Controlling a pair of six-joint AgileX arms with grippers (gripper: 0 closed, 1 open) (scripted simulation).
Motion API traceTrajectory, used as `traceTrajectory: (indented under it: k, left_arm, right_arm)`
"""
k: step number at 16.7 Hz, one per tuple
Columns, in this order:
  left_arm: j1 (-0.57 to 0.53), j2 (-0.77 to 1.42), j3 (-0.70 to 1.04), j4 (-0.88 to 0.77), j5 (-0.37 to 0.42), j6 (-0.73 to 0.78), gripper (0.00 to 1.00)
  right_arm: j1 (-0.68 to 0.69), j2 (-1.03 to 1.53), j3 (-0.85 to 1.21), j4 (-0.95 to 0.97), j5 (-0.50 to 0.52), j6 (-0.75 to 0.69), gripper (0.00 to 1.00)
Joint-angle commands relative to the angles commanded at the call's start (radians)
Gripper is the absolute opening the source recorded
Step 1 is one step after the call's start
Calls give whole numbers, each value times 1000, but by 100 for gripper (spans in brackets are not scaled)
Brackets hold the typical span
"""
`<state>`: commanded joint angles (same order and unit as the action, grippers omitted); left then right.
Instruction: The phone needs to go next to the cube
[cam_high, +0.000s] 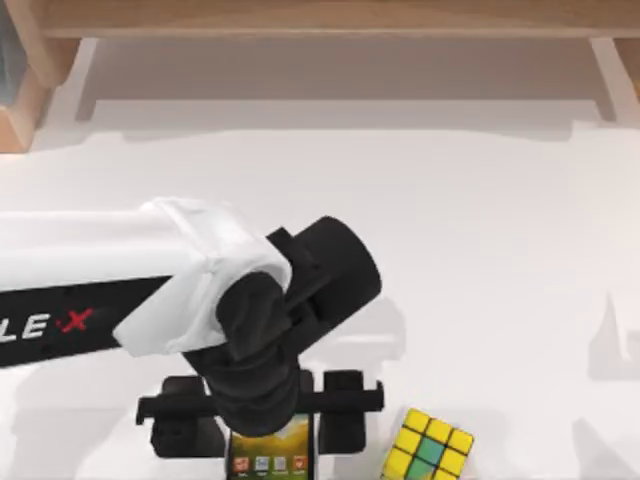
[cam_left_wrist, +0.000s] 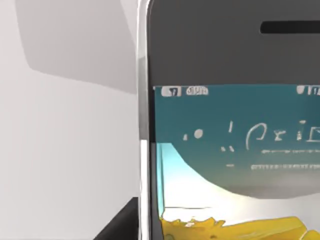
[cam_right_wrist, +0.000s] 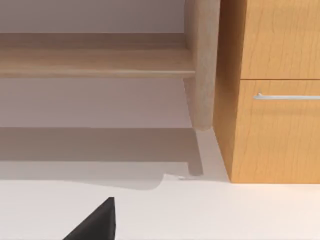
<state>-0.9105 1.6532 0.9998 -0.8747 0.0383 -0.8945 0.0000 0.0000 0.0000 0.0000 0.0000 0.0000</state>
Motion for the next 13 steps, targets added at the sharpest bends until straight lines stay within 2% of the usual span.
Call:
traceTrajectory:
  k: [7, 12, 13]
  left_arm:
    - [5, 24, -71, 92, -66, 15, 0]
    - [5, 33, -80, 96, -70, 15, 0]
    - [5, 33, -80, 96, -70, 15, 8]
  right_arm:
    - [0, 0, 0, 0, 0, 0, 100]
    - [0, 0, 0, 0, 0, 0, 100]
    - [0, 0, 0, 0, 0, 0, 100]
